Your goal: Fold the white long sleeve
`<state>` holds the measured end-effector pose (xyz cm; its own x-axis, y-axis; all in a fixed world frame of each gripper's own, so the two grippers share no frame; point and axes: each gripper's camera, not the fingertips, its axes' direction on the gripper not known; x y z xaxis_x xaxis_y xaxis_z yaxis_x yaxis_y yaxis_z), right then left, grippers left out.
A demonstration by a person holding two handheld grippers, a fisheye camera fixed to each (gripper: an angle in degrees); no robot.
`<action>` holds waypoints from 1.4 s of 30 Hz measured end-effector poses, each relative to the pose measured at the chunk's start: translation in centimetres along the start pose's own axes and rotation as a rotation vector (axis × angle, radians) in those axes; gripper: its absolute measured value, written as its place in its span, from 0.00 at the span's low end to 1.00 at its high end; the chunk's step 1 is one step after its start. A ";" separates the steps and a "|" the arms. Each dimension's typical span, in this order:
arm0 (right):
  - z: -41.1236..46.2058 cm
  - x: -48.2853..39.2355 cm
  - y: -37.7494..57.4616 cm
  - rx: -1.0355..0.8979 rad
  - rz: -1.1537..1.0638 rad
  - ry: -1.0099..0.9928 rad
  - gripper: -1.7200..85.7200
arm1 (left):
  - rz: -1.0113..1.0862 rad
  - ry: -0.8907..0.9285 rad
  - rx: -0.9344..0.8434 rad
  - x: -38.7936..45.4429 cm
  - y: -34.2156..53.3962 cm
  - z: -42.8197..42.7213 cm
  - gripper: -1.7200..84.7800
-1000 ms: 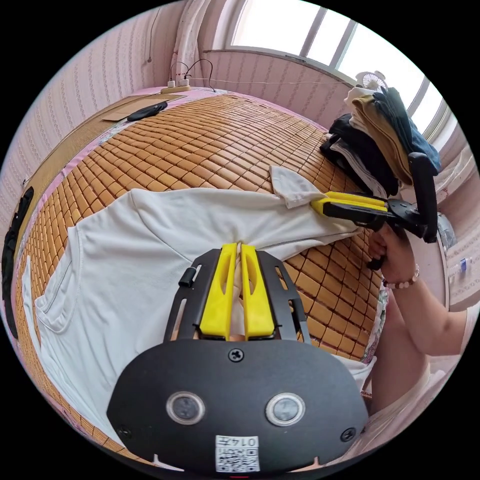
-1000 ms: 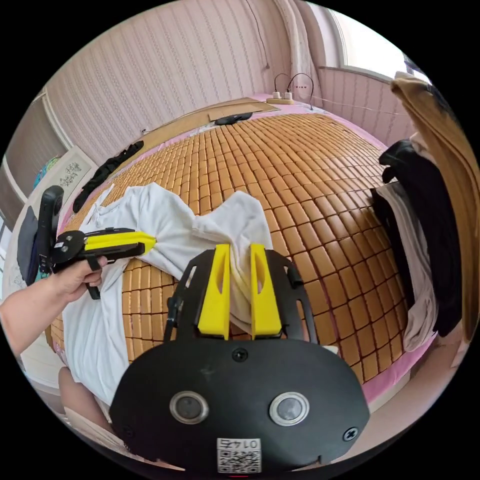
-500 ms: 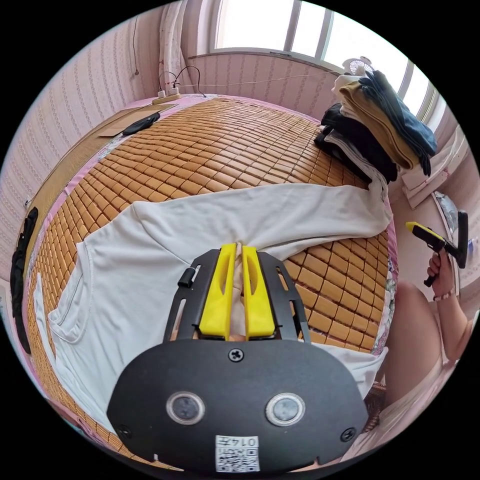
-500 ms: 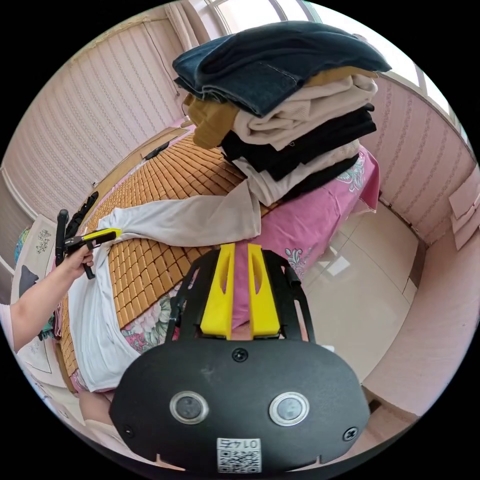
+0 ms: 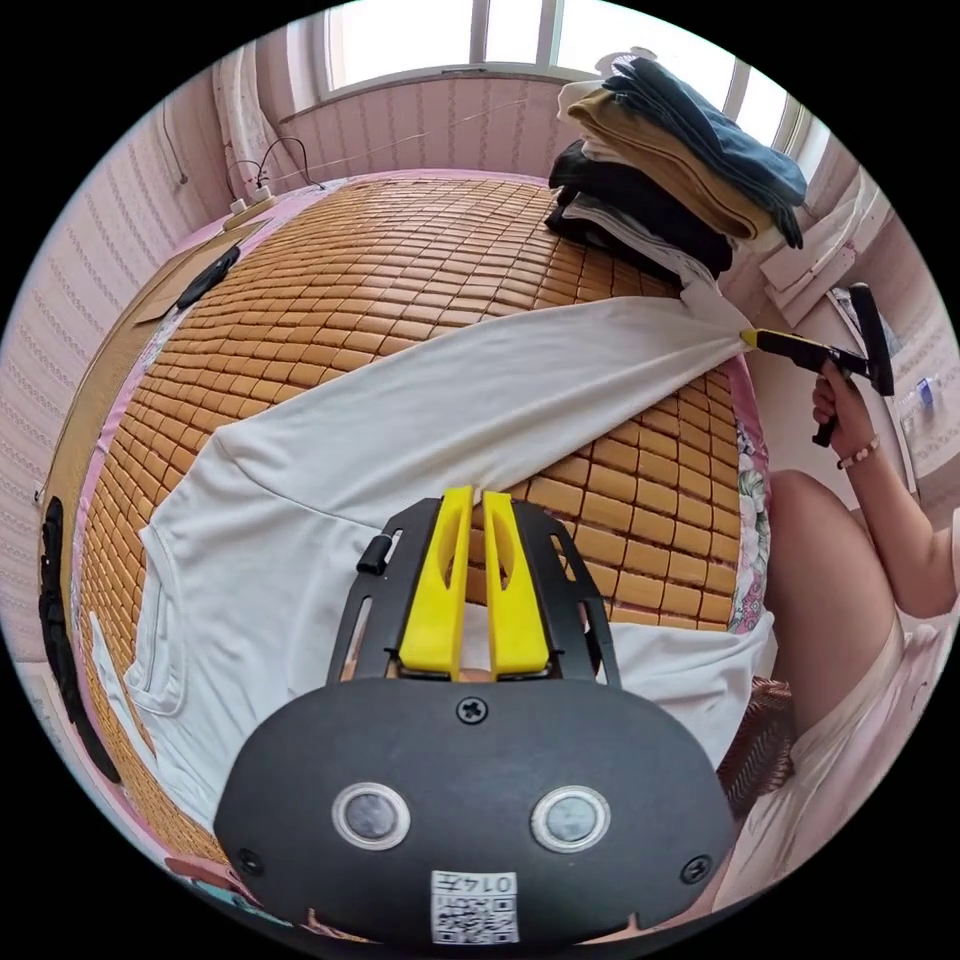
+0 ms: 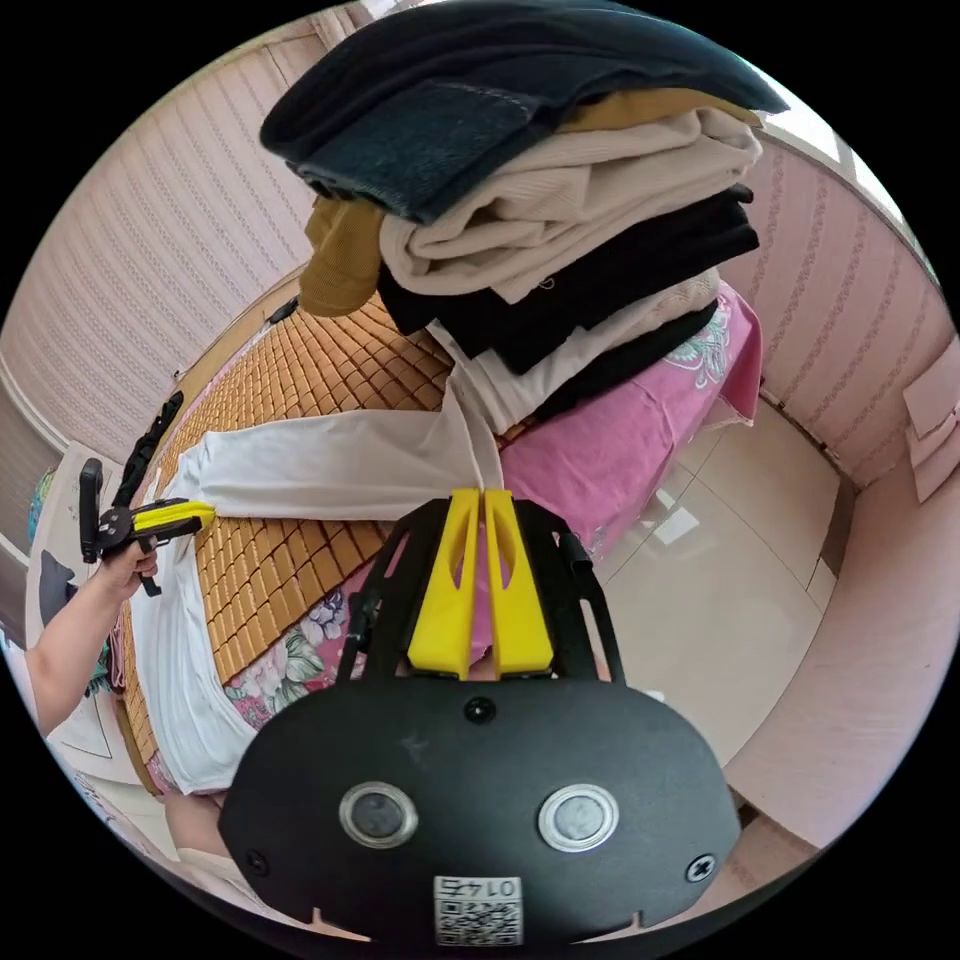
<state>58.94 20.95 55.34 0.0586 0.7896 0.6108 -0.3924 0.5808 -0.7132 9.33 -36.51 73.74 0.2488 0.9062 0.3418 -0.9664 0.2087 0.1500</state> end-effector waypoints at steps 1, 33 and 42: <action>0.1 0.4 0.0 -0.012 0.012 -0.009 0.03 | 0.022 0.041 -0.030 0.0 -0.2 0.0 0.02; -1.0 2.5 3.1 0.235 0.324 0.039 0.01 | -0.427 -0.194 0.033 -7.0 -9.5 -5.0 0.01; -3.4 3.3 6.7 0.323 0.353 0.005 0.02 | -0.518 -0.127 0.368 -3.7 -2.3 -21.2 0.01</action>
<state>59.63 28.13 51.42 -0.1252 0.9289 0.3486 -0.6544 0.1868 -0.7327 9.26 -32.56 52.51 0.7044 0.6668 0.2433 -0.6395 0.4475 0.6251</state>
